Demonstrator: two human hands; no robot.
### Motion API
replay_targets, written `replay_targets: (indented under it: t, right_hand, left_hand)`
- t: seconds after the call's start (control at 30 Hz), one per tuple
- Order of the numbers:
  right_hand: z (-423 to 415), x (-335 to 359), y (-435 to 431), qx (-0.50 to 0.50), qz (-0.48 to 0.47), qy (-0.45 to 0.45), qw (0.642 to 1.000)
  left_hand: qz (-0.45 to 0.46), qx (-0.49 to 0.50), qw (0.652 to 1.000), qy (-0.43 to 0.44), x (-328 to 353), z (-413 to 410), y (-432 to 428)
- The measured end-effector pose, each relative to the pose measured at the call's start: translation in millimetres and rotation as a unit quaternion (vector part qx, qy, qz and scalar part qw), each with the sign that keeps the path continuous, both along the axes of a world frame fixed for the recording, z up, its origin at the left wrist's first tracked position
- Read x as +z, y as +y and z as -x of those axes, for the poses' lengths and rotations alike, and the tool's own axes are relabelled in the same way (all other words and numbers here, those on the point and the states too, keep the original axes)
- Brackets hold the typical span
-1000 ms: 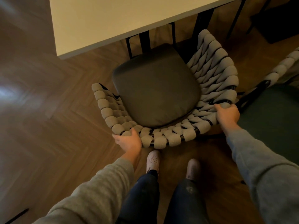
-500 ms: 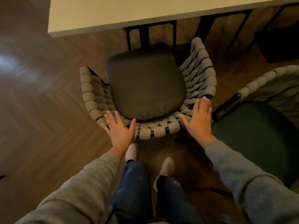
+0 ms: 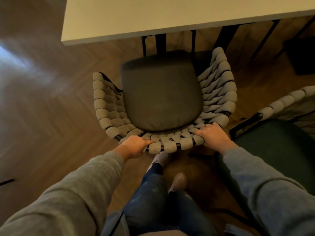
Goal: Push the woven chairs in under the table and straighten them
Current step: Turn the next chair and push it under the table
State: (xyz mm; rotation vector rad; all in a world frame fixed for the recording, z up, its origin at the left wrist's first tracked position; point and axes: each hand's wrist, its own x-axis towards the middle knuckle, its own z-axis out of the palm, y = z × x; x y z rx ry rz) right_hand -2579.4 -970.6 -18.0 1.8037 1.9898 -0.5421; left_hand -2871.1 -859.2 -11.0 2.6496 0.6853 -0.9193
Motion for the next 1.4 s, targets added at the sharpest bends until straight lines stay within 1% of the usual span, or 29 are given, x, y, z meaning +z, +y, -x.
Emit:
replay_targets:
  t: [0.13, 0.27, 0.77, 0.9, 1.07, 1.17, 1.33, 1.4]
  right_hand:
    - [-9.5, 3.0, 15.6, -0.030, 0.000, -0.015, 0.999]
    - [-20.0, 7.1, 37.6, -0.054, 0.020, -0.023, 0.998]
    - [-47.0, 13.9, 120.5, -0.064, 0.015, -0.041, 0.997]
    - [-49.7, 12.5, 139.3, -0.072, 0.012, -0.048, 0.996]
    - [-56.0, 9.4, 139.5, -0.089, 0.034, -0.067, 0.993]
    - [-57.4, 8.0, 134.0, -0.109, 0.032, -0.079, 0.990]
    - [-46.2, 8.9, 108.2, -0.143, -0.022, -0.028, 0.989]
    - [-44.3, 11.6, 88.4, -0.151, -0.059, -0.001, 0.987]
  left_hand:
    - [-0.008, -0.009, 1.000, -0.010, 2.1, -15.6, 25.5]
    - [-0.005, -0.022, 1.000, -0.018, 4.1, -32.7, 55.6]
    - [0.002, -0.016, 0.999, -0.048, -8.6, -62.9, 141.6]
    - [-0.003, -0.019, 0.999, -0.036, -7.4, -67.8, 159.9]
    - [0.013, -0.025, 0.999, -0.036, -14.0, -76.0, 159.7]
    - [0.031, -0.029, 0.998, -0.045, -17.9, -81.5, 156.5]
    - [0.051, -0.035, 0.998, -0.027, -19.7, -76.6, 159.7]
    - [0.059, -0.014, 0.997, -0.054, -12.5, -78.5, 156.2]
